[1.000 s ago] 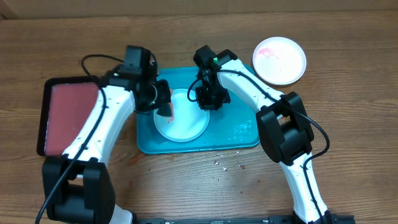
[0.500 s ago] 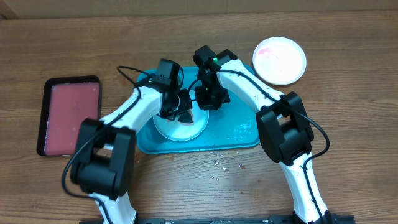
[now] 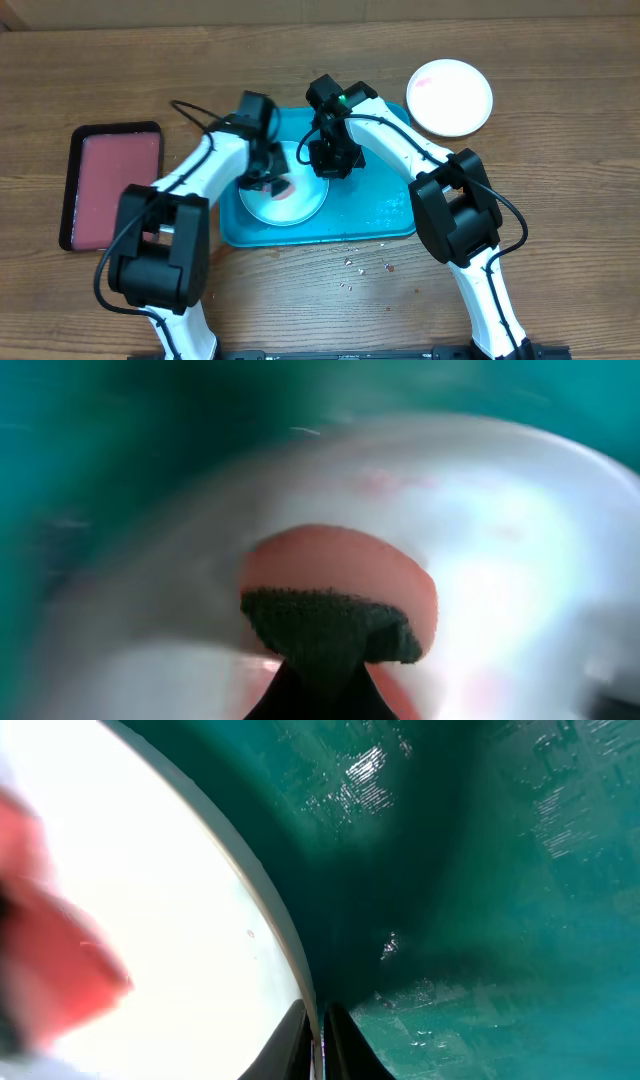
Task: Clean dirty plates on tray and stack at the side
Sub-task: 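Scrub the light blue plate with the sponge while the right gripper holds it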
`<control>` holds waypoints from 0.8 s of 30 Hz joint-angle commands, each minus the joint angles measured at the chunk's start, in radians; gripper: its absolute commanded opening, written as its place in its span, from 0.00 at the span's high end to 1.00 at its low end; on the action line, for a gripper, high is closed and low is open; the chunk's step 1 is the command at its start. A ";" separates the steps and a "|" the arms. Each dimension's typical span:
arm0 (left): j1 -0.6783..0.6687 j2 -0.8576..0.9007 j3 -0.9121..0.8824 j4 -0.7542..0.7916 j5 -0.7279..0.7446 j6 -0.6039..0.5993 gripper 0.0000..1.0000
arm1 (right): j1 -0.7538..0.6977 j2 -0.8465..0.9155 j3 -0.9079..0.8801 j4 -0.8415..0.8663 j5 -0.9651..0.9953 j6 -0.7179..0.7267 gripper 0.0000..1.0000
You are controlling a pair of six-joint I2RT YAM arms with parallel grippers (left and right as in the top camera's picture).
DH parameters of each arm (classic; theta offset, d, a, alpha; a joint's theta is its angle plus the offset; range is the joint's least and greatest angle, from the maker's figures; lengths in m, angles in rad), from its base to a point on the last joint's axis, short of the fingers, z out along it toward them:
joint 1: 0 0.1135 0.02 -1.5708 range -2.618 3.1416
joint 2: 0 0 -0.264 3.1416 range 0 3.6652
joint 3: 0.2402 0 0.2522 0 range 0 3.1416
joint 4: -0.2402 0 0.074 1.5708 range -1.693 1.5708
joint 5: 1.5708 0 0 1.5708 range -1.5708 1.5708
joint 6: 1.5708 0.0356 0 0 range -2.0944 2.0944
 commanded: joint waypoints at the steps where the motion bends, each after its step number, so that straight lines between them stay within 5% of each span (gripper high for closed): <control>1: 0.077 0.038 0.018 -0.048 -0.174 0.042 0.96 | -0.008 -0.024 -0.005 -0.004 0.031 0.004 0.93; 6: 0.106 0.038 0.089 -0.093 -0.101 0.097 0.96 | -0.008 -0.024 -0.005 -0.003 0.030 0.004 0.94; 13: 0.073 0.038 0.093 -0.007 0.282 0.153 0.96 | -0.008 -0.024 -0.005 0.001 0.030 0.004 0.94; 24: -0.039 0.089 0.090 0.058 0.185 0.108 0.96 | -0.008 -0.024 -0.005 -0.009 0.030 0.004 0.94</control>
